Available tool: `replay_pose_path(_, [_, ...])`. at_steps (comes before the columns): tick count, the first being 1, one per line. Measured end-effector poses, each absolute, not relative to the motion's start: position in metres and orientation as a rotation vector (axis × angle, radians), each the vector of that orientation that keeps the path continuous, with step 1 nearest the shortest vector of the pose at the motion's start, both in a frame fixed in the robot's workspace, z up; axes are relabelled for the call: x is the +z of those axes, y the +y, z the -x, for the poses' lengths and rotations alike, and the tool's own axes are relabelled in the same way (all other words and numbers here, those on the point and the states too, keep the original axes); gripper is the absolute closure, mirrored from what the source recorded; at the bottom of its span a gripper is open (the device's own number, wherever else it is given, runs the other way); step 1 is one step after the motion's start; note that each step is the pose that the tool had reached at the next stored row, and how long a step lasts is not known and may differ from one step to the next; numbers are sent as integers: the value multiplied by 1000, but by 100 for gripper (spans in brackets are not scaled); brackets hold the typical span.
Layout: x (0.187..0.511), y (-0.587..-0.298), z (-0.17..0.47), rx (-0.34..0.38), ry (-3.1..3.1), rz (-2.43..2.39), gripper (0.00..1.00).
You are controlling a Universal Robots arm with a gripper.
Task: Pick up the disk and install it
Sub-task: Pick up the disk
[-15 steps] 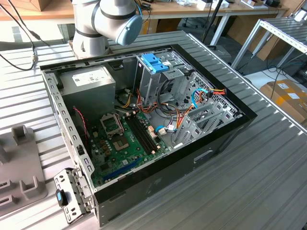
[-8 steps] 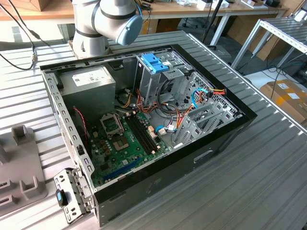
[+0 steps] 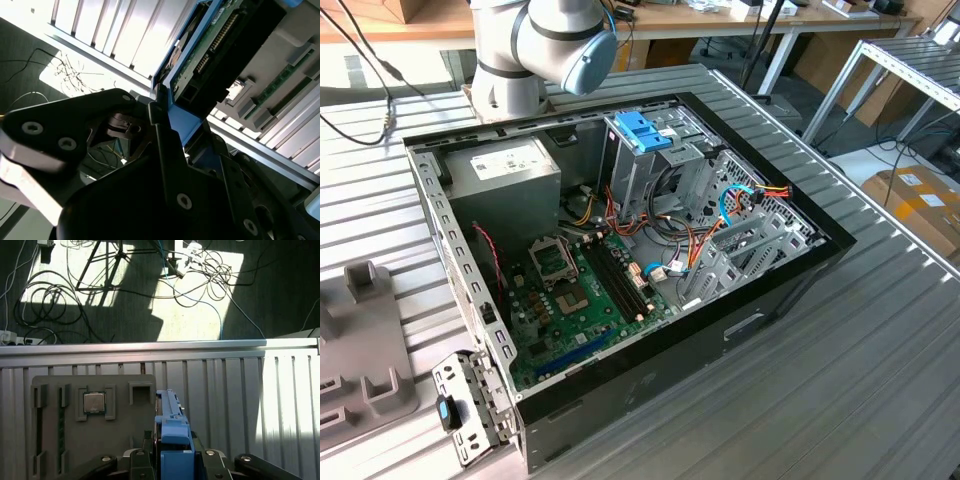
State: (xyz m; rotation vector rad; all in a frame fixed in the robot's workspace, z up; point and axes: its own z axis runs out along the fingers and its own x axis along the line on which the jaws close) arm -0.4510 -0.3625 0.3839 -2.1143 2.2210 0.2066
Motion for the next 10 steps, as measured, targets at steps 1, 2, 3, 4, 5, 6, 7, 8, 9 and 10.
replay_pose_path(1, [385,-363,451,208,2220,2114,63])
replay_pose_path(2, [386,-363,451,209,2220,2113,63])
replay_pose_path(3, [386,-363,451,210,2219,2112,63])
replay_pose_path(4, [387,-363,451,212,2218,2112,63])
replay_pose_path(5, [388,-363,451,214,2217,2111,63])
replay_pose_path(6, [389,-363,451,215,2216,2110,63])
replay_pose_path(7, [390,-363,451,217,2215,2109,63])
replay_pose_path(8, [391,-363,451,218,2215,2109,63])
replay_pose_path(9, [392,-363,451,220,2214,2108,63])
replay_pose_path(10, [393,-363,451,222,2212,2107,63])
